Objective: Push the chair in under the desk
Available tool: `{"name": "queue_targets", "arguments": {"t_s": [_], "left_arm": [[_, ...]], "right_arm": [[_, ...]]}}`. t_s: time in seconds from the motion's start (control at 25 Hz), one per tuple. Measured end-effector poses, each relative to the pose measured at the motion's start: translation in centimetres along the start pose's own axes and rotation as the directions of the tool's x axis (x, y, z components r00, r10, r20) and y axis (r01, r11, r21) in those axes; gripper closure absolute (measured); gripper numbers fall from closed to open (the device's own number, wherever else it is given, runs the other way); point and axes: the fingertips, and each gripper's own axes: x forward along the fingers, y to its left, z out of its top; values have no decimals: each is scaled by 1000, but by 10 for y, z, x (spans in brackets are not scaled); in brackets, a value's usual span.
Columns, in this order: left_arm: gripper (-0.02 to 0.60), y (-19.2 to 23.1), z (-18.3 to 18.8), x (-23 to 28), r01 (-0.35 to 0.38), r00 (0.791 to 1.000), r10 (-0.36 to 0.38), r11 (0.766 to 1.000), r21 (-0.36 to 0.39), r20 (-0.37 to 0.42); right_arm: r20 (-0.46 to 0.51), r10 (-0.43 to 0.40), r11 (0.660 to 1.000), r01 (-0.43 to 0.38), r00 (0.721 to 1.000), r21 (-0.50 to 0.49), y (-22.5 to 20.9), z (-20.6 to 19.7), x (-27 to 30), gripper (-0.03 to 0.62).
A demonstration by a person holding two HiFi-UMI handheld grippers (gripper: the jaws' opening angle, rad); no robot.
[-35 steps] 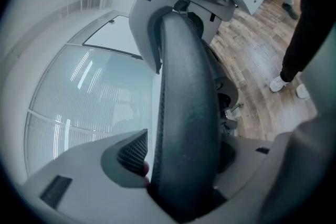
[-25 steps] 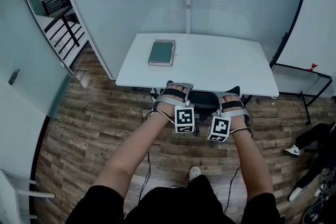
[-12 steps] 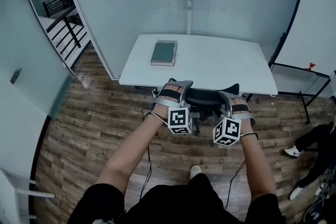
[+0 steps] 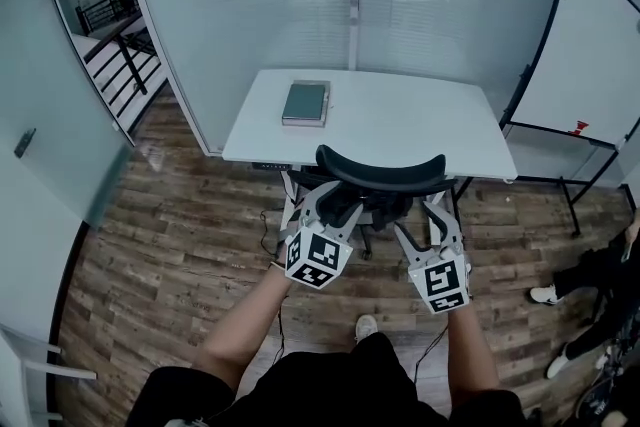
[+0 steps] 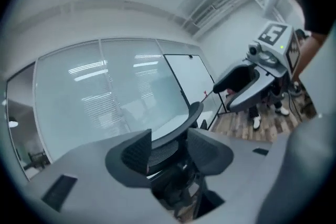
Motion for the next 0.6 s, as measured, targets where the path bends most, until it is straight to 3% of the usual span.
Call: {"name": "queue_targets", "arguments": {"t_s": [0.16, 0.24, 0.32, 0.36, 0.6], "left_arm": [[412, 5, 4, -24, -55, 995, 72, 977, -205, 75], [458, 8, 3, -34, -91, 991, 113, 966, -244, 77], [542, 7, 2, -41, -111, 989, 134, 957, -269, 69], [568, 5, 1, -43, -104, 989, 129, 952, -287, 71], [568, -15, -11, -55, -32, 994, 71, 922, -387, 87]], "right_arm": [[77, -85, 980, 69, 993, 188, -5, 17, -18, 432], [87, -120, 963, 95, 989, 251, -8, 18, -26, 502], [89, -136, 950, 104, 987, 293, -9, 17, -33, 588], [88, -136, 947, 103, 987, 305, -7, 16, -35, 588], [67, -155, 940, 127, 986, 315, 6, 5, -45, 592]]}}
